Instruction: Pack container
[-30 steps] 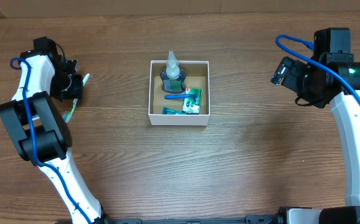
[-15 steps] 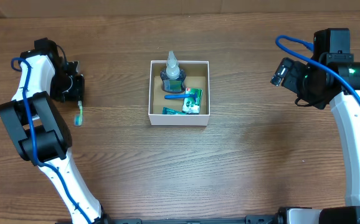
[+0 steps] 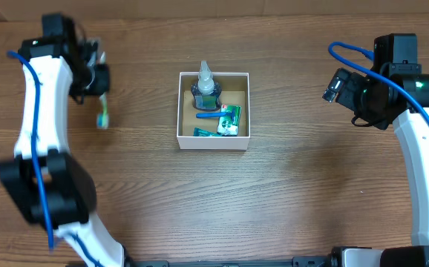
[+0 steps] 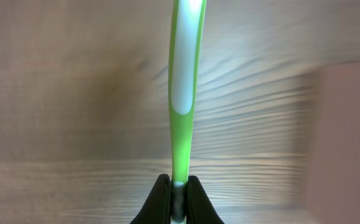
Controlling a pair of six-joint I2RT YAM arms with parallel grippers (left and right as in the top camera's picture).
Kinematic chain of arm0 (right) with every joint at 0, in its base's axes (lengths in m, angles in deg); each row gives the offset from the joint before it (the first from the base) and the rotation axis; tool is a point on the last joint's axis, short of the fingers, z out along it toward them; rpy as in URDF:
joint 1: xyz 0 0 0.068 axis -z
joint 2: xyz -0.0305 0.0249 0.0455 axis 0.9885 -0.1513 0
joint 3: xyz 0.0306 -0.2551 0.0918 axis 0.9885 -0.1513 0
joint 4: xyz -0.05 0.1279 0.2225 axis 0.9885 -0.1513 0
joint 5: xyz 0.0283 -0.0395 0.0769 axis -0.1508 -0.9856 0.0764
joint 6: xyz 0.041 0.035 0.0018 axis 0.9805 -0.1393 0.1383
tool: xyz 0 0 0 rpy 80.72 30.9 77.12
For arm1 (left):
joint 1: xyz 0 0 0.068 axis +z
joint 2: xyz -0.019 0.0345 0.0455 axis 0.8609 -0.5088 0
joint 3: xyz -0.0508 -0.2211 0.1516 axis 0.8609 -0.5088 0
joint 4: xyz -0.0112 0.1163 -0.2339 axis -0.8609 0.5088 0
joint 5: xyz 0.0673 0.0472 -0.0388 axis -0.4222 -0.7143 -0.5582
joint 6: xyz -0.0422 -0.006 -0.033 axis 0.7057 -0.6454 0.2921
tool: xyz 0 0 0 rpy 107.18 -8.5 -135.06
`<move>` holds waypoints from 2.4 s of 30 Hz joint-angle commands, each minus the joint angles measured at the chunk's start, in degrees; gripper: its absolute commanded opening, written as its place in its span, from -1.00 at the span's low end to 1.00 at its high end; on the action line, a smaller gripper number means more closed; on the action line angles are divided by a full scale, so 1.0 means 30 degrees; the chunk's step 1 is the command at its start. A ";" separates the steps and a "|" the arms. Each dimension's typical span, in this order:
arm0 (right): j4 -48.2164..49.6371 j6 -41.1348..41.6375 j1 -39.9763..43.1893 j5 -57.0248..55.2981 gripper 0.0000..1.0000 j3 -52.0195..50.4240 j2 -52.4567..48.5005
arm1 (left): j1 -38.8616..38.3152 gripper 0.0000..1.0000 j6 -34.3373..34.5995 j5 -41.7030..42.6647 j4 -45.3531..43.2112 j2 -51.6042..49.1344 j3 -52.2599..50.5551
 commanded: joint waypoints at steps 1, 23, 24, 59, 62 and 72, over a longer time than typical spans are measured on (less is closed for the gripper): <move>0.0109 -0.0138 0.0022 -0.0321 1.00 -0.0073 0.0087 | -0.3206 -0.92 -0.1056 0.0627 -0.0138 0.2761 0.0495; 0.0124 -0.0197 0.0022 -0.0313 1.00 -0.0073 0.0087 | -1.2138 -0.92 -0.5705 -0.2317 -0.1311 -0.1129 0.0488; 0.0109 -0.0189 0.0022 -0.0313 1.00 -0.0073 0.0087 | -1.2138 -0.89 -0.5705 -0.2310 -0.1268 -0.1158 0.0488; 0.7898 -0.5202 -0.2448 -0.1821 1.00 0.0109 0.0087 | -0.4991 1.00 0.0750 -0.3177 -0.1173 0.5406 0.0488; 0.7912 -0.5202 -0.2433 -0.1814 1.00 0.0109 0.0087 | -0.4561 1.00 0.0350 -0.3300 -0.1326 0.5472 0.0488; 0.3439 -0.3759 -0.2433 -0.1829 1.00 0.0036 0.0933 | -0.4357 1.00 -0.0393 -0.2841 0.0823 0.8378 -0.0146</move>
